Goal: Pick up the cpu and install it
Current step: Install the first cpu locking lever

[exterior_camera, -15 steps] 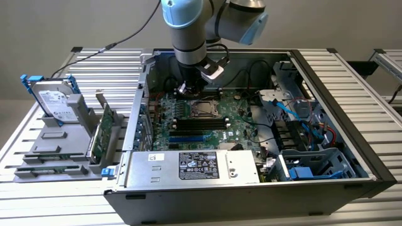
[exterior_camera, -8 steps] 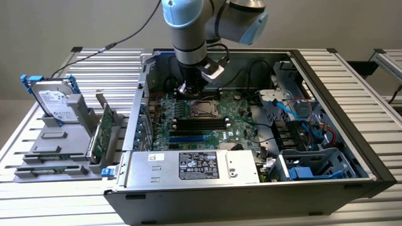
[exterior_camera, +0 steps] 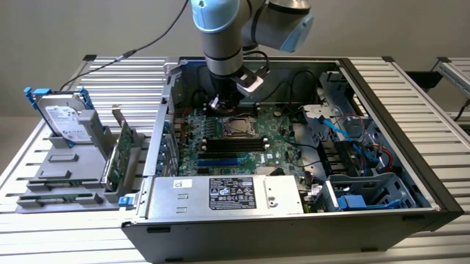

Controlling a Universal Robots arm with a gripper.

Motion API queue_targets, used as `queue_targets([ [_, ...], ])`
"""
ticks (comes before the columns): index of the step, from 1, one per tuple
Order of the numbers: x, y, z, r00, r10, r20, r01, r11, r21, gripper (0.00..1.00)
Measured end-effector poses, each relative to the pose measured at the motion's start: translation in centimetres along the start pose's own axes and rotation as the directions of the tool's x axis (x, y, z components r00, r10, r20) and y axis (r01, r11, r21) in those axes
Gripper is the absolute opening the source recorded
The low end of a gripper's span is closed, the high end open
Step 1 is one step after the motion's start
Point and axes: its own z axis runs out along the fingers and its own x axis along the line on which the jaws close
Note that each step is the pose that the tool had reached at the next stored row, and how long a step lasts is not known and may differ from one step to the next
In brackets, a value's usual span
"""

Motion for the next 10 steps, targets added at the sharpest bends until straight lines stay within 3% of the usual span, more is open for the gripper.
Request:
queue_targets([
  [10, 0.09, 0.09, 0.06, 1.0000, 0.000, 0.0013, 0.000, 1.0000, -0.0011, 0.11],
])
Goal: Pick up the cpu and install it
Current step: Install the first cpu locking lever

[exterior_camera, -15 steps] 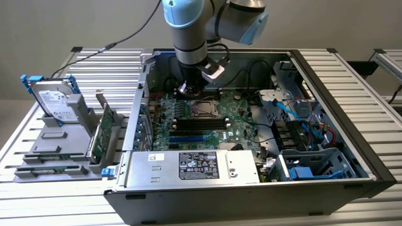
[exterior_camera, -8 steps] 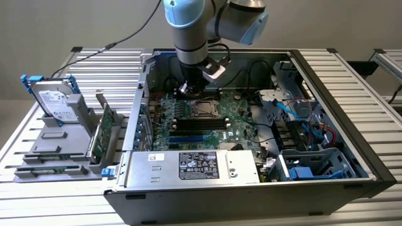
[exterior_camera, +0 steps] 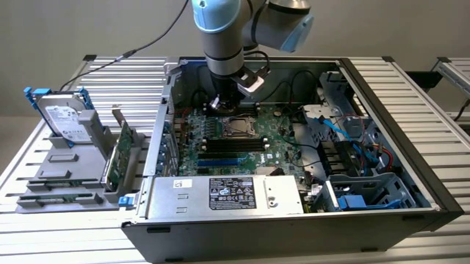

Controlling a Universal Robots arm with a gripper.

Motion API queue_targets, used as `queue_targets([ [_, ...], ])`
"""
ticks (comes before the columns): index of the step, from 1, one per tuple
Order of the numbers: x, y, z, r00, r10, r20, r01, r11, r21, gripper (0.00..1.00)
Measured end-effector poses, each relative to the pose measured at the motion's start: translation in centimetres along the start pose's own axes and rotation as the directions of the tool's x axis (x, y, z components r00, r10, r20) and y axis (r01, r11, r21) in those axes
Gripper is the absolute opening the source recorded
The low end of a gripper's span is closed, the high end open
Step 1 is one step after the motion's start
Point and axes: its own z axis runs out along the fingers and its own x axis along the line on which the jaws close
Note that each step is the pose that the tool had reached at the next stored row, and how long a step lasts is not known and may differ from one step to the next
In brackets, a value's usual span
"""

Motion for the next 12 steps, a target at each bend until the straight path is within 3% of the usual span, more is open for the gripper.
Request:
queue_targets([
  [12, -0.01, 0.04, 0.18, 0.9999, -0.003, 0.0117, 0.003, 0.9999, -0.0126, 0.11],
])
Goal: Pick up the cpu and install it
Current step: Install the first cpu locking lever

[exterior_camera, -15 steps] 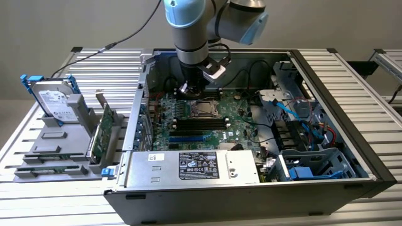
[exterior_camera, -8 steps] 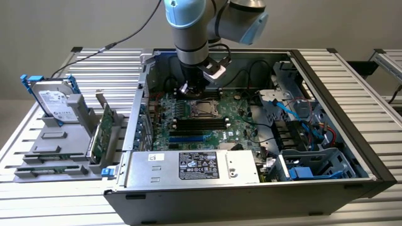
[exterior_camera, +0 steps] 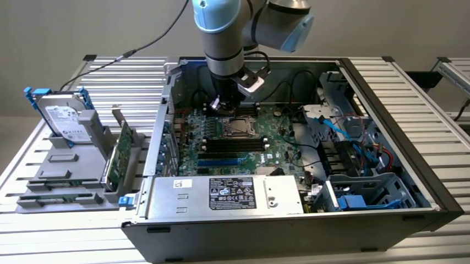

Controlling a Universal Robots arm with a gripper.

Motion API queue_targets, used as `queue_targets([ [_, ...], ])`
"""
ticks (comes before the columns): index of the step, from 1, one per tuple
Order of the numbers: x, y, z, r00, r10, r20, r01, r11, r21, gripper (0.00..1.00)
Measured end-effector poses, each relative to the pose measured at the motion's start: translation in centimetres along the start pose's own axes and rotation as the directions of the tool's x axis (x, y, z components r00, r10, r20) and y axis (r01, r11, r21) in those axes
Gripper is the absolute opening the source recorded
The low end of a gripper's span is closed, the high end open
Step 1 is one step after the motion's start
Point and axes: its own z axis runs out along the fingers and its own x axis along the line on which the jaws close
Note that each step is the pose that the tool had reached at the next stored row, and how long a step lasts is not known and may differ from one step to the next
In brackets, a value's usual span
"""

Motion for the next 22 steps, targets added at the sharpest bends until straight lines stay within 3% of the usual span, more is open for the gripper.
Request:
queue_targets([
  [4, 0.04, -0.04, 0.06, 1.0000, -0.001, 0.0042, 0.001, 1.0000, -0.0041, 0.11],
  [11, 0.23, -0.17, 0.14, 1.0000, -0.002, 0.0044, 0.002, 1.0000, -0.0043, 0.11],
  [22, 0.36, -0.14, 0.29, 0.9999, -0.006, 0.0106, 0.006, 0.9999, -0.0098, 0.11],
])
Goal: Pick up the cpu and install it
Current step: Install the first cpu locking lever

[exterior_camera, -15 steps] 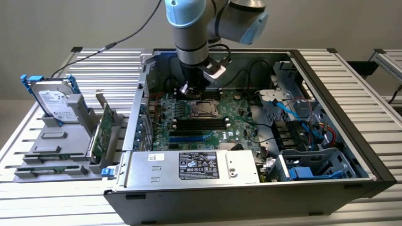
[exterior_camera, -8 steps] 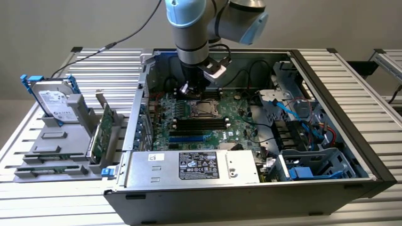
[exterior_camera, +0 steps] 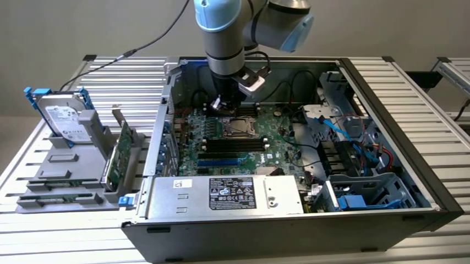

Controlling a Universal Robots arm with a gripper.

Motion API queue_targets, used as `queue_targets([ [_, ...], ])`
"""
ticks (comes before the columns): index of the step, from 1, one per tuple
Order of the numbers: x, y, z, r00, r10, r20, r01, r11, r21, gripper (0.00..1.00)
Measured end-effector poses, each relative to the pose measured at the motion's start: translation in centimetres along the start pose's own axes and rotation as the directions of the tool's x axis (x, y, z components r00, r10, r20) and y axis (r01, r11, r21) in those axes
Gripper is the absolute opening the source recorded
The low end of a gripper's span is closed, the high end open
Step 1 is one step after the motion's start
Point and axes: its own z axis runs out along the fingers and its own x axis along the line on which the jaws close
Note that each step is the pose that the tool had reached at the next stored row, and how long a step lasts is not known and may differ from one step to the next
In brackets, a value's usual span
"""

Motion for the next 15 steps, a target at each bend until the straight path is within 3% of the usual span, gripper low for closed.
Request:
queue_targets([
  [15, 0.11, 0.11, 0.04, 1.0000, -0.003, 0.0018, 0.003, 1.0000, -0.0014, 0.11],
])
